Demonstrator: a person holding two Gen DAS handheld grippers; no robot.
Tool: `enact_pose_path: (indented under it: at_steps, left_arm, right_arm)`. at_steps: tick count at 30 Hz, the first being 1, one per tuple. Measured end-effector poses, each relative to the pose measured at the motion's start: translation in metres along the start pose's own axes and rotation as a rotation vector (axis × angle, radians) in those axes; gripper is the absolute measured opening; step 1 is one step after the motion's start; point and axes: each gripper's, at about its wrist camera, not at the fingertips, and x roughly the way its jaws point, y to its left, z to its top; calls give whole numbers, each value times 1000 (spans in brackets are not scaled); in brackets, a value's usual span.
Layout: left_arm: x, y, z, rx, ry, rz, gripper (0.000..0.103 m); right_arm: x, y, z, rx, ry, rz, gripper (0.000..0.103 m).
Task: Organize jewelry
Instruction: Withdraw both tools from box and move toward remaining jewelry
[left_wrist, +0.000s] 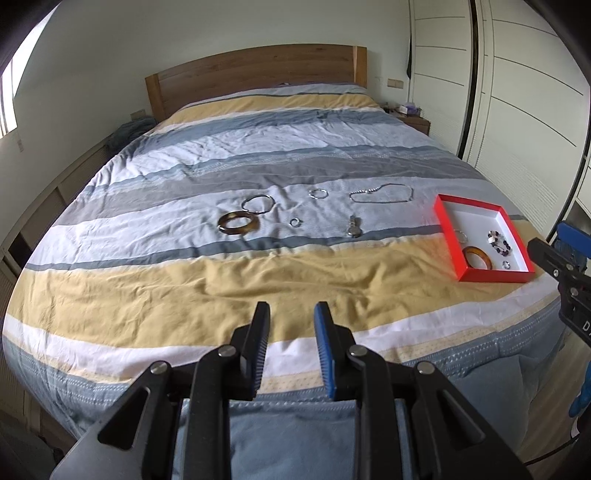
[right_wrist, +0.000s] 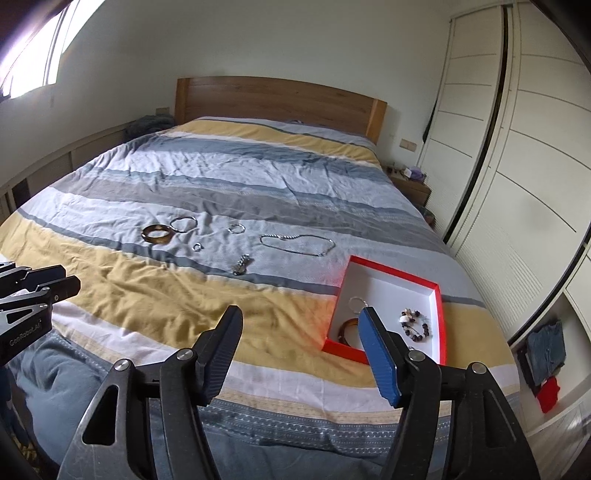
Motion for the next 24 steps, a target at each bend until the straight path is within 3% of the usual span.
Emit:
enact_pose_path:
  at_steps: [9, 14, 16, 24]
  left_arm:
    - [-26, 24, -8, -39, -47, 0, 24]
    - [-31, 37, -10, -59, -34, -4, 24]
    - [-33, 41, -11, -71, -27, -12, 34]
    - [-35, 50, -9, -84, -35, -7, 34]
  right_arm:
    - [-28, 20, 6, -42, -47, 0, 66]
    - [-38, 31, 11, -66, -65, 4, 66]
    - [-41, 34, 13, -78, -72, 4, 66]
    - [-46, 46, 17, -113, -88, -2, 68]
